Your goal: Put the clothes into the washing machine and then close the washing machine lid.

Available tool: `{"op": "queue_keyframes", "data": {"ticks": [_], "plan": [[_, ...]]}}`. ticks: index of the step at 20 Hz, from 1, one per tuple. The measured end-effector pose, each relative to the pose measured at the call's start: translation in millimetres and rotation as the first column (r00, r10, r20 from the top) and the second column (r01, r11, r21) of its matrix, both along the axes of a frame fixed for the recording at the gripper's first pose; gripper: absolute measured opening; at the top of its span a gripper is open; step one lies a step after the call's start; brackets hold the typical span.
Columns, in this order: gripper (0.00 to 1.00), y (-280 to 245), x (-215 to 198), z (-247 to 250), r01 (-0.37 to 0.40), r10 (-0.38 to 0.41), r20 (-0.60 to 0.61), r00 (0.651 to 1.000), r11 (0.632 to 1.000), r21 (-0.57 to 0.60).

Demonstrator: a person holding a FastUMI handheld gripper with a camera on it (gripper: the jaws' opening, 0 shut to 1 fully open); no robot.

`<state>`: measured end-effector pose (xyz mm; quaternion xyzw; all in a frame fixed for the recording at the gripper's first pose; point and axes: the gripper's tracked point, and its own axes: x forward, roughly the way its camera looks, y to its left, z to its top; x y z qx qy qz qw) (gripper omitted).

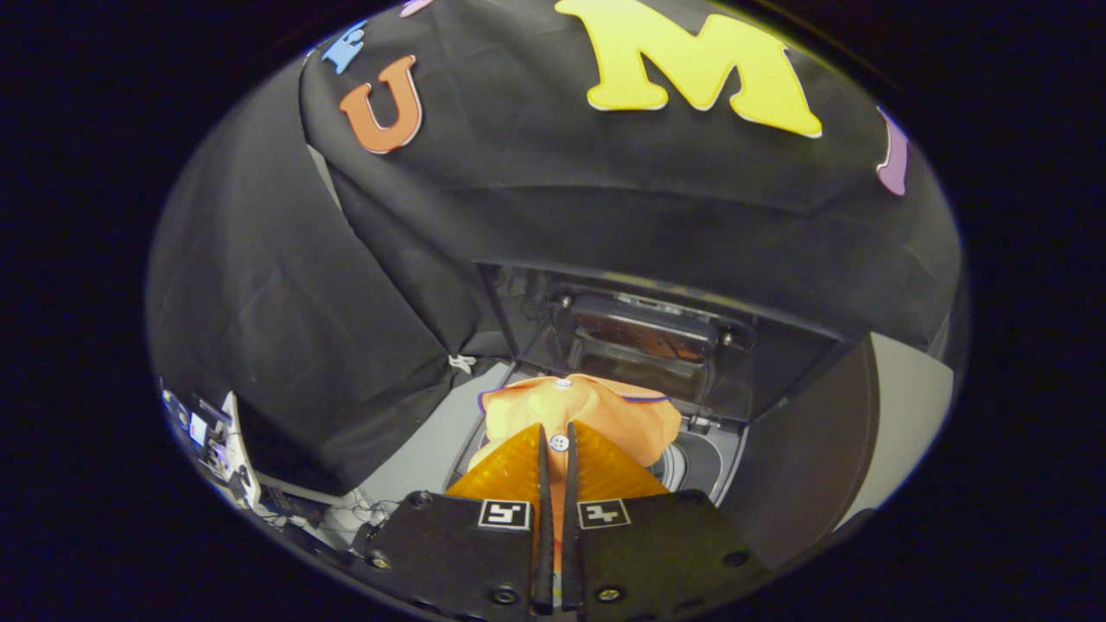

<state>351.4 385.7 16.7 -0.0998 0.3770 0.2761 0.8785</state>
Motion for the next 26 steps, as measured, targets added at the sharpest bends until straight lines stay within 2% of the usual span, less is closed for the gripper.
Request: {"op": "queue_keyframes", "data": {"ticks": [10,26], "plan": [[0.07,-5,23,-111,0.085,-0.092,-0.071,0.993,0.992,-0.098],[0.07,-9,24,-130,0.112,-0.120,-0.088,0.989,0.989,-0.100]]}}
